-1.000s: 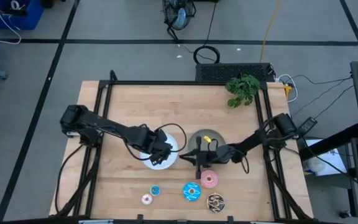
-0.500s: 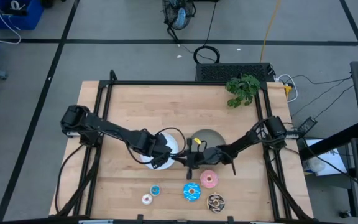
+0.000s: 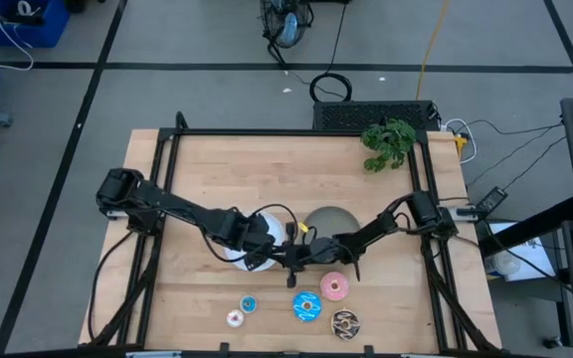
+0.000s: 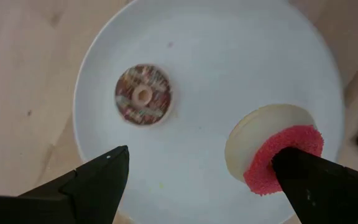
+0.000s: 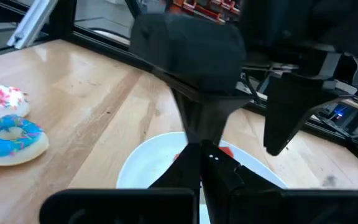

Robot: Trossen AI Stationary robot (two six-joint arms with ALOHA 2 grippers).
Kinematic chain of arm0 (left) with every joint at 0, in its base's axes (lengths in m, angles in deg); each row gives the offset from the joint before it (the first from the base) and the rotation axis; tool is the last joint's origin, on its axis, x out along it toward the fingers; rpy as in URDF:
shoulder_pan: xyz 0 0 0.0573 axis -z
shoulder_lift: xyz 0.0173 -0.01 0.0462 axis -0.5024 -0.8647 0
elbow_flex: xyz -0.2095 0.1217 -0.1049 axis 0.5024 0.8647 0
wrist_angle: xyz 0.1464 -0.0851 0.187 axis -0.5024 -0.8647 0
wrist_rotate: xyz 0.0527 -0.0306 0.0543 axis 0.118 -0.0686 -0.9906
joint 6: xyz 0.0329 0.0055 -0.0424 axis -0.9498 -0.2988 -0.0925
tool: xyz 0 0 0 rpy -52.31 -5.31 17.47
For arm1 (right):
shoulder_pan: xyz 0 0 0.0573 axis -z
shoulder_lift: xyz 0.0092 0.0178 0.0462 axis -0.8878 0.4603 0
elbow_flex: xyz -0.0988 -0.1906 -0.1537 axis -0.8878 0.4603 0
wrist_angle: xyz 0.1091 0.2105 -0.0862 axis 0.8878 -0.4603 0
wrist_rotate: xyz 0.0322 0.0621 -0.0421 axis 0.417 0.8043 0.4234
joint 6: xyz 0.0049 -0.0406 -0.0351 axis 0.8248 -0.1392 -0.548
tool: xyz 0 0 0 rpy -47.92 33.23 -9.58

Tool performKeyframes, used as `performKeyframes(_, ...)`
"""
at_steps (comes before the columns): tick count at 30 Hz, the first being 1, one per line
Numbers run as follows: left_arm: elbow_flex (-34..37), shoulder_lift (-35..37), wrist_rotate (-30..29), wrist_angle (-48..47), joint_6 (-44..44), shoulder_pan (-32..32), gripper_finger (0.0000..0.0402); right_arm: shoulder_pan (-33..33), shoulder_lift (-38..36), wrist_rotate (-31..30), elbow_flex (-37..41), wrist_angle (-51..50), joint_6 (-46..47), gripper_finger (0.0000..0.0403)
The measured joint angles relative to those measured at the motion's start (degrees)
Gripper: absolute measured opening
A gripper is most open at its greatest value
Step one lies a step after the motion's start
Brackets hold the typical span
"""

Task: Pick & Place donuts
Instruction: Put the small pink donut on the white plate, then put the small white donut on the white plate

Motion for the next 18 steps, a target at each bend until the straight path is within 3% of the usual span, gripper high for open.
performKeyframes(18,0.0,0.0,0.3,3.1,-0.7,0.0,0.0390,2.1,0.1,3.0,0.0,-3.5,1.9,0.0000)
